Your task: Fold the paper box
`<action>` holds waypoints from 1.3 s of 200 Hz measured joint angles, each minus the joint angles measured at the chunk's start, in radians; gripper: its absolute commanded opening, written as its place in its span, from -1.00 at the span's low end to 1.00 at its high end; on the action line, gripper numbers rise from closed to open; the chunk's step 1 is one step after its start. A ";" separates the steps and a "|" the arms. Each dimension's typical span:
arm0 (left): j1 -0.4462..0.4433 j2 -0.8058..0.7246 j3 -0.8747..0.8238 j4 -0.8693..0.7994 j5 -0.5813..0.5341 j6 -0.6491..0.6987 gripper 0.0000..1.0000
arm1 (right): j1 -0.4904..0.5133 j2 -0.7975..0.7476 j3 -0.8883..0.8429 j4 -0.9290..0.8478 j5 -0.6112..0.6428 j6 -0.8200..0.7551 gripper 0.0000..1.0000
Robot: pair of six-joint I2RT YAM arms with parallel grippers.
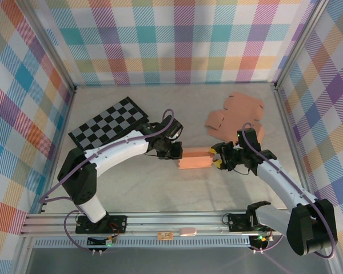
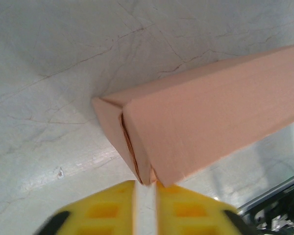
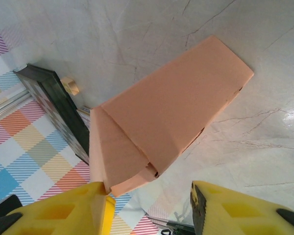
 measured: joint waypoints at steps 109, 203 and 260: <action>0.031 -0.169 -0.135 0.170 0.064 -0.511 -0.25 | 0.000 -0.001 -0.003 0.005 0.001 -0.005 -0.13; 0.038 -0.159 -0.266 0.299 0.090 -0.684 -0.23 | 0.000 -0.002 -0.003 -0.003 0.001 -0.016 -0.16; 0.038 -0.158 -0.308 0.349 0.090 -0.706 -0.28 | 0.000 -0.002 -0.003 -0.023 0.000 -0.023 -0.20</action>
